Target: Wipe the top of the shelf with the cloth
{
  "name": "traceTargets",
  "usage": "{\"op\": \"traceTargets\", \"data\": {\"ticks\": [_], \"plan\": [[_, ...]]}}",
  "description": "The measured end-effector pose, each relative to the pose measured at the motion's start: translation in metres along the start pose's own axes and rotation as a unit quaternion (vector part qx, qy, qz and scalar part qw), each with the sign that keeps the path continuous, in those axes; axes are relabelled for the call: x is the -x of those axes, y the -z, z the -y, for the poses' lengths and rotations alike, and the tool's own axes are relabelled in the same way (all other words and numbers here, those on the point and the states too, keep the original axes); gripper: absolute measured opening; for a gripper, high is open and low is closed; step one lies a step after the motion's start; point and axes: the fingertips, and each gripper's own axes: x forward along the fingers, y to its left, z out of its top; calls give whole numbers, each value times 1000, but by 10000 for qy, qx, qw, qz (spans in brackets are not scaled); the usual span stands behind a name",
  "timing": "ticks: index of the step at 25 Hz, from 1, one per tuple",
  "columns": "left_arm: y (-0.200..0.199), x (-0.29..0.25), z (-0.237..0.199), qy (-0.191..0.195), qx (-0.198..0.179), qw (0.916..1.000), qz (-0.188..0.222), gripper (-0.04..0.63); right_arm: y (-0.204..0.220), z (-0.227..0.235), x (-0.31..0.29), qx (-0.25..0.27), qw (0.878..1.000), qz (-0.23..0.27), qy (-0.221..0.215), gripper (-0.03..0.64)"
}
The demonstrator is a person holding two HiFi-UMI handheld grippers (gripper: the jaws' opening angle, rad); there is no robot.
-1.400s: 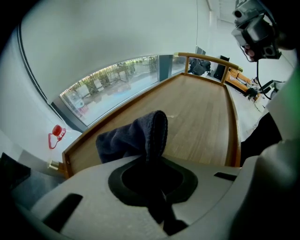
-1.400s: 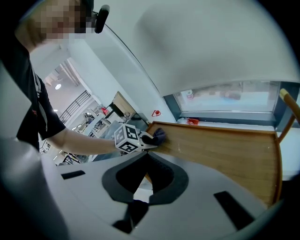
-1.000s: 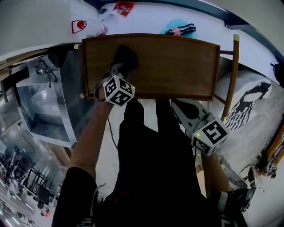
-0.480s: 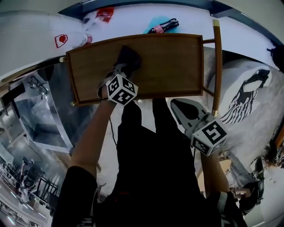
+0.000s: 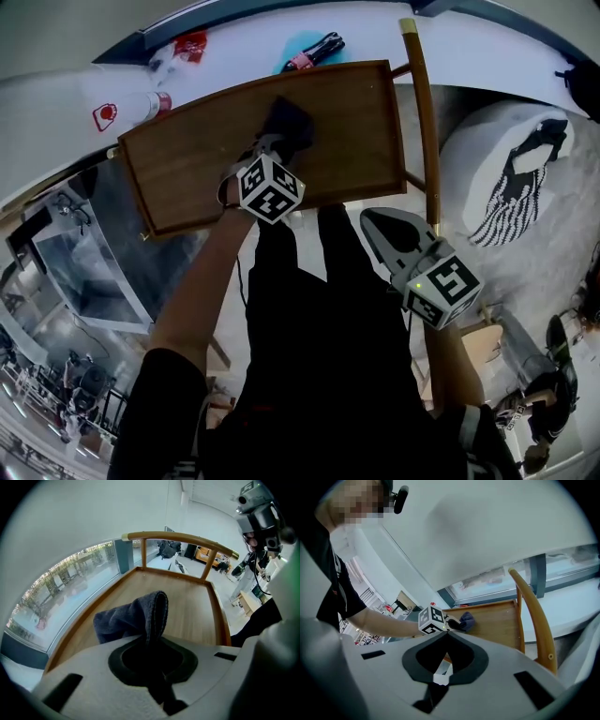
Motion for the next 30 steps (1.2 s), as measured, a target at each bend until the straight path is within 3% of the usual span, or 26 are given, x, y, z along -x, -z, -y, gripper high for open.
{"op": "traceTargets", "data": {"ticks": [20,25,30], "plan": [[-98,-46,70,854,-600,9943,226,35,9,45,50,-358,9982,350,335,5],[-118,-44,90,1343,-526,9885,456,35,5,46,56,-334,9978,405,402,5],[-140,-17,90,1437,-211,9846,975,35,-4,39,57,-228,9980,449,386,3]]}}
